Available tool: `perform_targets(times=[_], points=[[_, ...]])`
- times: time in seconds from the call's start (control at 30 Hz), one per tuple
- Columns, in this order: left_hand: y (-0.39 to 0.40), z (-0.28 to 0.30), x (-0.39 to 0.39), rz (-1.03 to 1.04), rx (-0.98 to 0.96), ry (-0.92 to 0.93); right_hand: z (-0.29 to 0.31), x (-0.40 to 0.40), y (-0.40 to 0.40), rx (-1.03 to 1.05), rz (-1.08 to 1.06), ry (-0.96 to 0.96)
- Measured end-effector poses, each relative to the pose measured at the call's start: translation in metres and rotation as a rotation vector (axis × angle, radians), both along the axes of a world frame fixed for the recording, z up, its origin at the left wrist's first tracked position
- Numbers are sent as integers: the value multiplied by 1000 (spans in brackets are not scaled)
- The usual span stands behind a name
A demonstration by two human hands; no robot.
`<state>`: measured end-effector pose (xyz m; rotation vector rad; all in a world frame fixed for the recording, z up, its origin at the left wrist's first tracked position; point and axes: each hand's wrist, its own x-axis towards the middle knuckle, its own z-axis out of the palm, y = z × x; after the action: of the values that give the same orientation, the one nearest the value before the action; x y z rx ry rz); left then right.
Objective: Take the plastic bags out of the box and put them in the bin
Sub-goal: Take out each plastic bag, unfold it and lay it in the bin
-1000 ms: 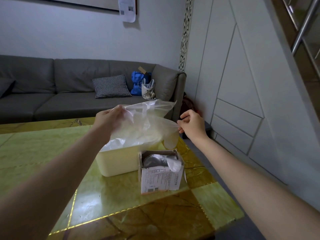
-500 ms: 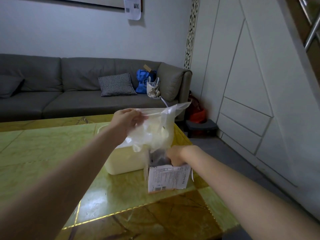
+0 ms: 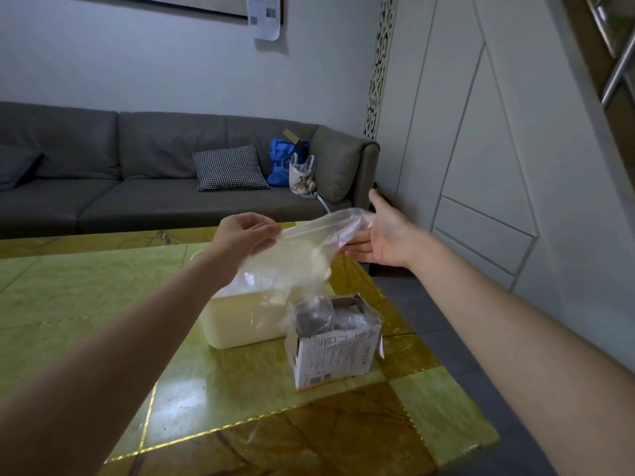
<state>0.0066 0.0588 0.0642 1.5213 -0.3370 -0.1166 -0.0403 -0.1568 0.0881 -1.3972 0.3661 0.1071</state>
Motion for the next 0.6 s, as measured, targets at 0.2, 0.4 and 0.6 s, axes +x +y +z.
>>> perform_targets(times=[0.2, 0.4, 0.6], points=[[15, 6, 10, 12, 104, -92, 14, 2, 11, -280, 78, -160], [26, 3, 37, 254, 74, -168, 16, 33, 40, -637, -212, -531], [58, 4, 83, 820, 423, -213, -17, 75, 51, -740, -199, -528]])
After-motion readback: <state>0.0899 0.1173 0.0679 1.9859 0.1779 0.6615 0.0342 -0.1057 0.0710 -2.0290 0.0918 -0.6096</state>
